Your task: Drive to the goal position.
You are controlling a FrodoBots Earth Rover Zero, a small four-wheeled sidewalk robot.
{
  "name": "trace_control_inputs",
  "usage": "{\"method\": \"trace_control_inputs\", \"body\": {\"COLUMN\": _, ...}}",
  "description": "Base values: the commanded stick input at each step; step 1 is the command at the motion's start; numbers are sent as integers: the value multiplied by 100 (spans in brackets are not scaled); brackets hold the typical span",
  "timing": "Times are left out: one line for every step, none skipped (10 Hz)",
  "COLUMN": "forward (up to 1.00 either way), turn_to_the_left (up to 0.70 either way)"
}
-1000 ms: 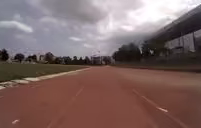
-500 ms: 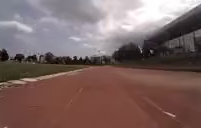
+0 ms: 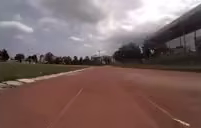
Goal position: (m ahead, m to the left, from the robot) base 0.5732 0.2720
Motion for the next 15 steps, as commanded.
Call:
{"method": "trace_control_inputs", "body": {"forward": 45, "turn_to_the_left": 0}}
{"method": "trace_control_inputs", "body": {"forward": 45, "turn_to_the_left": 0}}
{"method": "trace_control_inputs", "body": {"forward": 45, "turn_to_the_left": 0}}
{"method": "trace_control_inputs", "body": {"forward": 45, "turn_to_the_left": 0}}
{"method": "trace_control_inputs", "body": {"forward": 45, "turn_to_the_left": 0}}
{"method": "trace_control_inputs", "body": {"forward": 45, "turn_to_the_left": 0}}
{"method": "trace_control_inputs", "body": {"forward": 45, "turn_to_the_left": 0}}
{"method": "trace_control_inputs", "body": {"forward": 45, "turn_to_the_left": 0}}
{"method": "trace_control_inputs", "body": {"forward": 45, "turn_to_the_left": 0}}
{"method": "trace_control_inputs", "body": {"forward": 45, "turn_to_the_left": 0}}
{"method": "trace_control_inputs", "body": {"forward": 45, "turn_to_the_left": 0}}
{"method": "trace_control_inputs", "body": {"forward": 45, "turn_to_the_left": 0}}
{"method": "trace_control_inputs", "body": {"forward": 45, "turn_to_the_left": 0}}
{"method": "trace_control_inputs", "body": {"forward": 45, "turn_to_the_left": 0}}
{"method": "trace_control_inputs", "body": {"forward": 45, "turn_to_the_left": 0}}
